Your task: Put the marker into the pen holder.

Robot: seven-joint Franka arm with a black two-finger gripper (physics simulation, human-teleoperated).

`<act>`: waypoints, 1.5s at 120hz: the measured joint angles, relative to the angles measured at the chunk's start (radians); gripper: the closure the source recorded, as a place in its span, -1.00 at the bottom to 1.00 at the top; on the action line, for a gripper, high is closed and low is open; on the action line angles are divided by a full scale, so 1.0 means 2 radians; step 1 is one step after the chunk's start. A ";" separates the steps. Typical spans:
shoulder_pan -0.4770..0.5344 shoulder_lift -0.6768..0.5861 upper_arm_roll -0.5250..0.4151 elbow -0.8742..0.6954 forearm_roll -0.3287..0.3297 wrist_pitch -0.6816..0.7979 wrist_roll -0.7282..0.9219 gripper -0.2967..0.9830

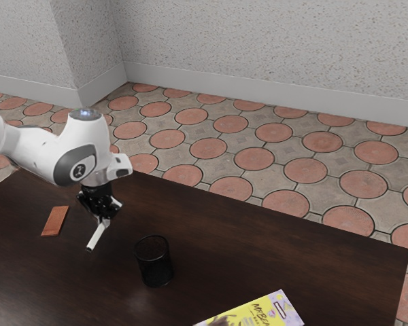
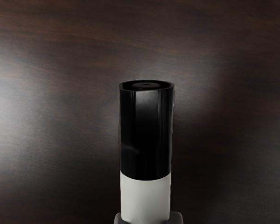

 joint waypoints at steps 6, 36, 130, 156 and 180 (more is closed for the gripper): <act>0.000 -0.018 -0.009 0.000 0.020 0.018 -0.003 0.69; -0.011 -0.064 -0.062 -0.001 0.067 0.149 -0.026 0.69; -0.054 -0.190 -0.110 -0.169 0.074 0.232 -0.243 0.69; -0.053 -0.189 -0.110 -0.179 0.078 0.223 -0.272 0.61; -0.053 -0.192 -0.115 -0.179 0.078 0.211 -0.289 -0.04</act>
